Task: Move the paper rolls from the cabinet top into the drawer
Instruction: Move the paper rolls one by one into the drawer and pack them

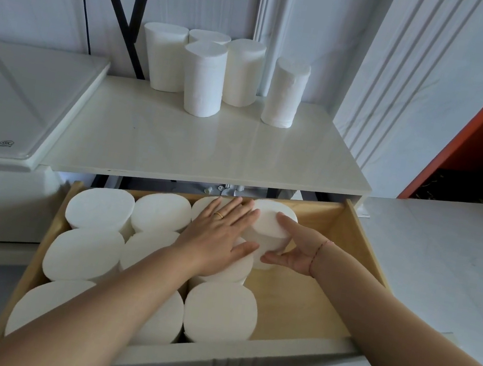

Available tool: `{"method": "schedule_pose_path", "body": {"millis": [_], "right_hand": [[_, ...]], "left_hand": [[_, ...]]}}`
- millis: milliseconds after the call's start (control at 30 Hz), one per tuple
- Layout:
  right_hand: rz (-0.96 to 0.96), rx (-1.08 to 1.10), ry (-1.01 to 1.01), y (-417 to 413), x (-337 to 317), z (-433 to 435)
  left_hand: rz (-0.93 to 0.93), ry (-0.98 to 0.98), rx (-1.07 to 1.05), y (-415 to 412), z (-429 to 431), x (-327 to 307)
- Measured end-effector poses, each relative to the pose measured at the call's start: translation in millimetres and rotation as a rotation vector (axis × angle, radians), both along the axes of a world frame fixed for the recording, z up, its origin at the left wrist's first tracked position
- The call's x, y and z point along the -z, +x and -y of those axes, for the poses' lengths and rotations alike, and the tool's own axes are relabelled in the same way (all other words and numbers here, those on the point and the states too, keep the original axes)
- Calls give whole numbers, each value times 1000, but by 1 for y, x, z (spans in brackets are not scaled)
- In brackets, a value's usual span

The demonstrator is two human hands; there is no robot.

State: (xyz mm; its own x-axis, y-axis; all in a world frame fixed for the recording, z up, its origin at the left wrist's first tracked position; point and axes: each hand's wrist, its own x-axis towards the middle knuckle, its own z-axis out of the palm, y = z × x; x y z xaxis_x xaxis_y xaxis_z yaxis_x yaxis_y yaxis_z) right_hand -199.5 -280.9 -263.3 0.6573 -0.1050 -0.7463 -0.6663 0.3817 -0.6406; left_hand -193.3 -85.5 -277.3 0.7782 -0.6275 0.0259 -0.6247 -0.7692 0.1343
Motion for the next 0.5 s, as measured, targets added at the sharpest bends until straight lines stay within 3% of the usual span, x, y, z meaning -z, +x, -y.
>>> {"method": "schedule_pose_path", "body": {"millis": [367, 500], "right_hand": [[129, -183, -257, 11, 1, 7], [156, -265, -259, 8, 3, 6]], "left_hand": [[-18, 2, -18, 4, 1, -1], [-16, -6, -23, 4, 1, -1]]}}
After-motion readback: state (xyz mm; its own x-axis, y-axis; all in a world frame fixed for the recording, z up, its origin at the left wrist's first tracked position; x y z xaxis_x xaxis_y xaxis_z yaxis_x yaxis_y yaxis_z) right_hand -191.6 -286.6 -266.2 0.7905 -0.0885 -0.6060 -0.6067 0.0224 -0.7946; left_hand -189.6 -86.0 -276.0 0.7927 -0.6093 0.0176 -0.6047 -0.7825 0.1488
